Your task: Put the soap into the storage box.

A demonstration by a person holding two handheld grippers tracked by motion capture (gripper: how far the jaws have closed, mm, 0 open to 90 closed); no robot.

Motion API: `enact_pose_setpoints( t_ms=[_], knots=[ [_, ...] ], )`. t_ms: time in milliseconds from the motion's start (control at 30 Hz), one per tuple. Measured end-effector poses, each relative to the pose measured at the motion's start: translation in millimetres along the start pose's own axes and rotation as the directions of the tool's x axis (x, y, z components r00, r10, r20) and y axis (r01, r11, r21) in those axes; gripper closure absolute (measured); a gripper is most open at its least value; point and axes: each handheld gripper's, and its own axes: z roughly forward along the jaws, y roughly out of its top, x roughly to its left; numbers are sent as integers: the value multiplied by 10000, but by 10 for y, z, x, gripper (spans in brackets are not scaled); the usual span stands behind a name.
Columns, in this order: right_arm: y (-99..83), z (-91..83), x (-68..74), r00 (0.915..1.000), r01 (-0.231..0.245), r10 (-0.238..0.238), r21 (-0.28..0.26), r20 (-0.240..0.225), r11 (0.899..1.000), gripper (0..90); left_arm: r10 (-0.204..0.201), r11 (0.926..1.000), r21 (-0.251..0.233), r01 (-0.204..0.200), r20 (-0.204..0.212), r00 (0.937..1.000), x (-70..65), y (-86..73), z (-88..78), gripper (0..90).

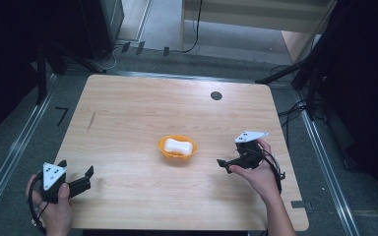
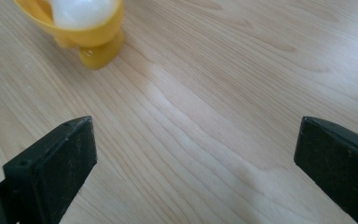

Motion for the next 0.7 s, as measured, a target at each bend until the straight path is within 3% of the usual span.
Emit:
enact_pose_setpoints(
  t_ms=[233,500,700],
  knots=[
    [-242,-96,-78,9985,-440,453,-437,309,9981,0,-37,10000,-37,37,-6,10000,-1,-2,-1,94],
    [-569,-214,-174,9913,-1025,1091,-865,744,9910,0,-40,10000,-28,40,-21,10000,-1,-1,-2,94],
    [-747,-297,-226,9874,-1180,1294,-1211,907,9856,0,-41,10000,-41,40,-30,10000,1,-2,-4,94]
  ],
)
